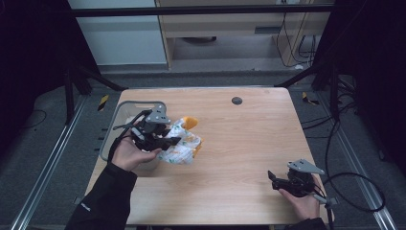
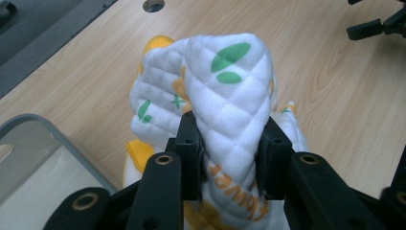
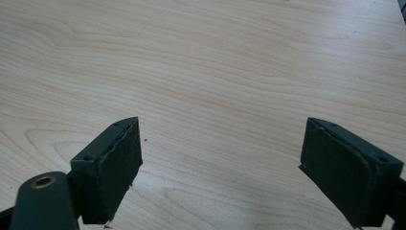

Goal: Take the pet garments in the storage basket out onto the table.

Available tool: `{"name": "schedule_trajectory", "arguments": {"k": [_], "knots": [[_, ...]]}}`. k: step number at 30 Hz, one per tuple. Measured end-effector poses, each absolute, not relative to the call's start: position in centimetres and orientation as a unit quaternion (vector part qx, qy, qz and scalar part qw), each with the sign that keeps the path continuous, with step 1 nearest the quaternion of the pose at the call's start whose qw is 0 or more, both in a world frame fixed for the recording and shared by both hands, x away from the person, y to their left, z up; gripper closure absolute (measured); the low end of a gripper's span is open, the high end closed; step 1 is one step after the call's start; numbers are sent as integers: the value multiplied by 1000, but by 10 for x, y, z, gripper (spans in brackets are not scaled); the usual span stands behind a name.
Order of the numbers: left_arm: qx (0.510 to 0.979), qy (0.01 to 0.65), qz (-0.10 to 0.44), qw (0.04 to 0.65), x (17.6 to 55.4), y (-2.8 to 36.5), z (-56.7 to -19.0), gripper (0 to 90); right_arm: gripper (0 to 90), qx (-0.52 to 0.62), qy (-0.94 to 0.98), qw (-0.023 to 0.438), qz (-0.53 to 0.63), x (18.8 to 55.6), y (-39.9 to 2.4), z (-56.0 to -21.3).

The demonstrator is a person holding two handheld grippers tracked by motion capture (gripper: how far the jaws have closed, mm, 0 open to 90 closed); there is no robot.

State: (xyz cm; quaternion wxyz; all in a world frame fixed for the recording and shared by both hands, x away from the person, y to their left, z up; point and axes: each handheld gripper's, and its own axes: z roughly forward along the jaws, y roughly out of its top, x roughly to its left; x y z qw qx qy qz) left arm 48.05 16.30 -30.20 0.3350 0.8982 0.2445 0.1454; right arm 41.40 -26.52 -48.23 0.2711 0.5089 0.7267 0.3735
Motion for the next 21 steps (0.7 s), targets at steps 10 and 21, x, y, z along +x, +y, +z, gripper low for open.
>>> {"name": "schedule_trajectory", "arguments": {"k": [10,21], "knots": [[913,216,132,321,489,143,-316,675,141,507,727,273,375,414,-265,-483],[927,188,124,299,494,127,-333,671,141,504,728,275,375,414,-265,-483]]}}
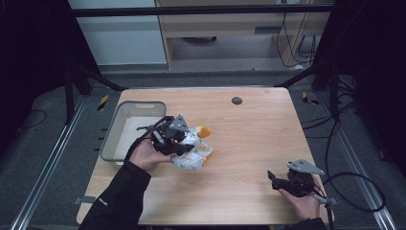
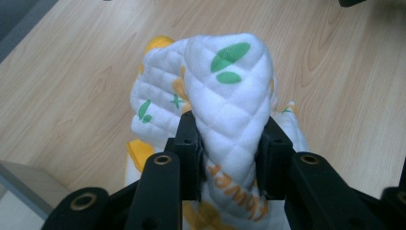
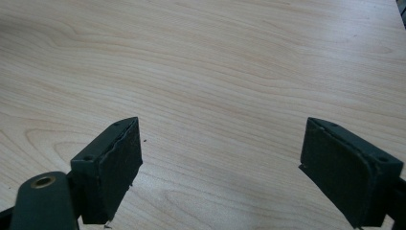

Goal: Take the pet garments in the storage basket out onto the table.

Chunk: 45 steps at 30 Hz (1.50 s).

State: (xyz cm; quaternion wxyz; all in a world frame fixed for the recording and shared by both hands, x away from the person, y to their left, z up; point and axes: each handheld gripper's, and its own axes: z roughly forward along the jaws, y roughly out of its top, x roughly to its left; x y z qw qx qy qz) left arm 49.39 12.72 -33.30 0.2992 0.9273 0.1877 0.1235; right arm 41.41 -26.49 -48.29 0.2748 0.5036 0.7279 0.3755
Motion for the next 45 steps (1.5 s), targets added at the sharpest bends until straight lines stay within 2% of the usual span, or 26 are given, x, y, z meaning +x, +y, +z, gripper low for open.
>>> {"name": "schedule_trajectory", "arguments": {"k": [37,45], "knots": [[947,164,65,270,514,81,-406,644,139,501,731,273,375,415,-265,-484],[950,162,63,260,517,79,-418,550,136,500,731,273,374,415,-265,-485]]}}
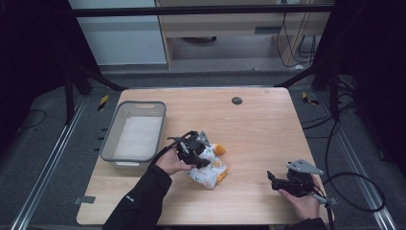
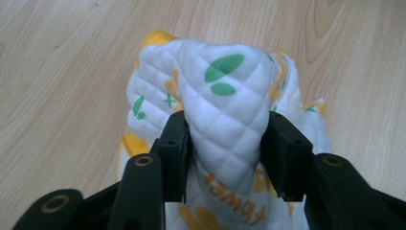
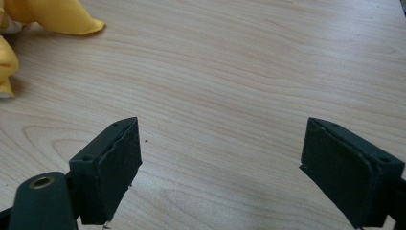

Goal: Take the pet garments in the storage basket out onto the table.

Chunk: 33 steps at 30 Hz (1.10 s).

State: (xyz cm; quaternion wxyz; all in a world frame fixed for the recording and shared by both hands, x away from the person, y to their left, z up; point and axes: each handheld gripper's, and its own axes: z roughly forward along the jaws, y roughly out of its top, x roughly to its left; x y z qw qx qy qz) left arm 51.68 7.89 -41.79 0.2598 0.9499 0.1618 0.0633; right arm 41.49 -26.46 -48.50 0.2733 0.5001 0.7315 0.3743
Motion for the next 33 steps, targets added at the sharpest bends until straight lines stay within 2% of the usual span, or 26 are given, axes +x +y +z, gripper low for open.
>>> {"name": "schedule_trajectory", "arguments": {"k": [9,19,22,33], "knots": [[949,172,63,258,517,79,-423,420,135,500,732,273,374,415,-264,-485],[942,177,69,275,512,85,-418,399,135,499,732,274,374,415,-264,-485],[934,184,78,295,508,91,-411,364,135,499,732,276,374,415,-264,-485],[886,250,123,372,480,132,-387,347,135,501,728,277,376,414,-265,-485]]}}
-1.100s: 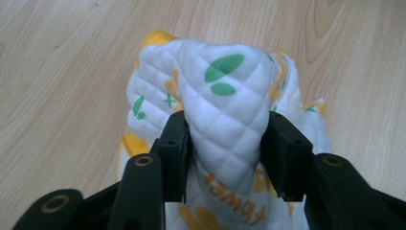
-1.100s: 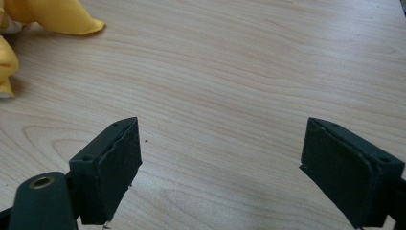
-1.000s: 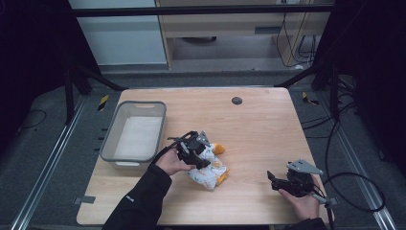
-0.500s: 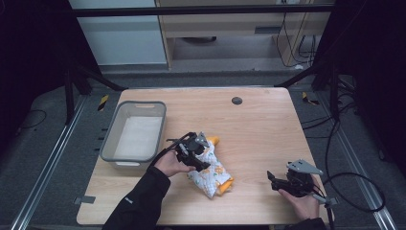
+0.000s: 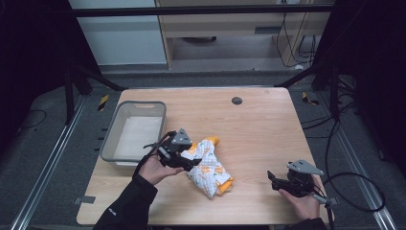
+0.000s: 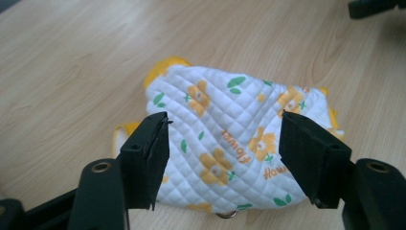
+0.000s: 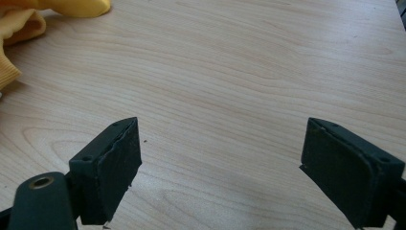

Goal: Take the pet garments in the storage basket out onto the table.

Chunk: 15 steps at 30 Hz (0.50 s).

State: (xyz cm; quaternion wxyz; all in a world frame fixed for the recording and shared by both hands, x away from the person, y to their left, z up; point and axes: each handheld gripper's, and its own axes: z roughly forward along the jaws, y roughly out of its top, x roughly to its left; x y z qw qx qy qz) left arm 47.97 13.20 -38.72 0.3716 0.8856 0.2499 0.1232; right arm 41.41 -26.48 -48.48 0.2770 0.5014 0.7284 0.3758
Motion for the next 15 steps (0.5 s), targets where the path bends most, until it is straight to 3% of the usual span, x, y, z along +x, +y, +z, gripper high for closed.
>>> {"name": "schedule_trajectory", "arguments": {"k": [15], "knots": [[807,344,179,446,444,197,-394,423,142,503,726,277,379,413,-265,-484]]}}
